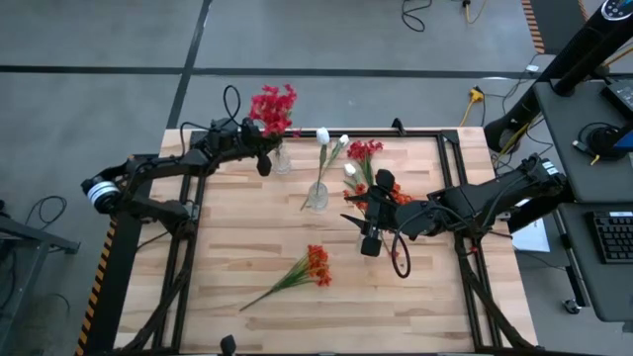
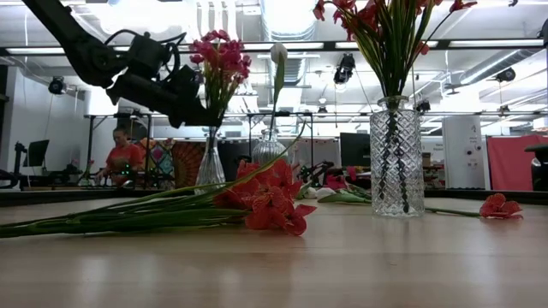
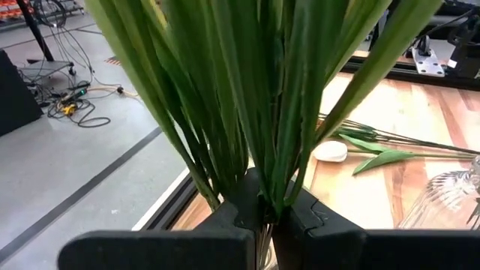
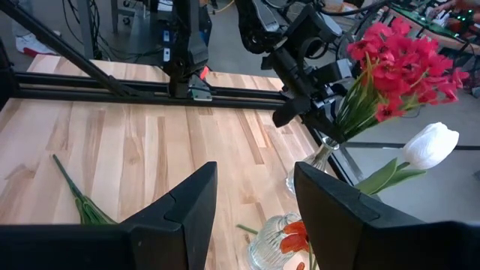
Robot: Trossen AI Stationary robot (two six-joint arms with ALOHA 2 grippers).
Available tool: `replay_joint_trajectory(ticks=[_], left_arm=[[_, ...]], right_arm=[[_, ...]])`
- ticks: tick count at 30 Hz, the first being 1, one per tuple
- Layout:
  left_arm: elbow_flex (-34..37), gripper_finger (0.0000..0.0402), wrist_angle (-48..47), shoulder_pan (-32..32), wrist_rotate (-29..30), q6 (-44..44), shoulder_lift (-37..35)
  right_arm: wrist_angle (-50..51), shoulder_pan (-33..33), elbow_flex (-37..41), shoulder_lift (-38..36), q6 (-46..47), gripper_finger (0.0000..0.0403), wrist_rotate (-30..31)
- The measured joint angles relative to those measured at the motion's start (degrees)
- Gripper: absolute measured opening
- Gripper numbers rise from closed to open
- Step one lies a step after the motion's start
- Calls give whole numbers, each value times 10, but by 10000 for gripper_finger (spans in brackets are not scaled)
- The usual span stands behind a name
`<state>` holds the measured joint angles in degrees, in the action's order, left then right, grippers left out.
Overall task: Sort flowers into vase by color
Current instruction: Put the middle right red sprig flower into the top left transparent glass vase, then put the right white tulip flower into the center transparent glass vase
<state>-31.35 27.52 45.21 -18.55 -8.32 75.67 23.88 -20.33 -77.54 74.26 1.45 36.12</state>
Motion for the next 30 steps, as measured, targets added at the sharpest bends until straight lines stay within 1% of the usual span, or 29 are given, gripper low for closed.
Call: replay_joint_trajectory(ticks=[11, 15, 21, 30], left_arm=[[0, 0, 1, 0, 0, -1, 1], [0, 8, 2, 0, 0, 4, 1], [0, 38, 3, 0, 1, 4, 0], [0, 97, 3, 0, 0, 5, -1]], right_arm=[[0, 0, 0, 0, 0, 171, 0], [0, 0, 0, 0, 0, 171, 0], [0, 0, 0, 0, 0, 171, 0], [0, 0, 0, 0, 0, 171, 0]])
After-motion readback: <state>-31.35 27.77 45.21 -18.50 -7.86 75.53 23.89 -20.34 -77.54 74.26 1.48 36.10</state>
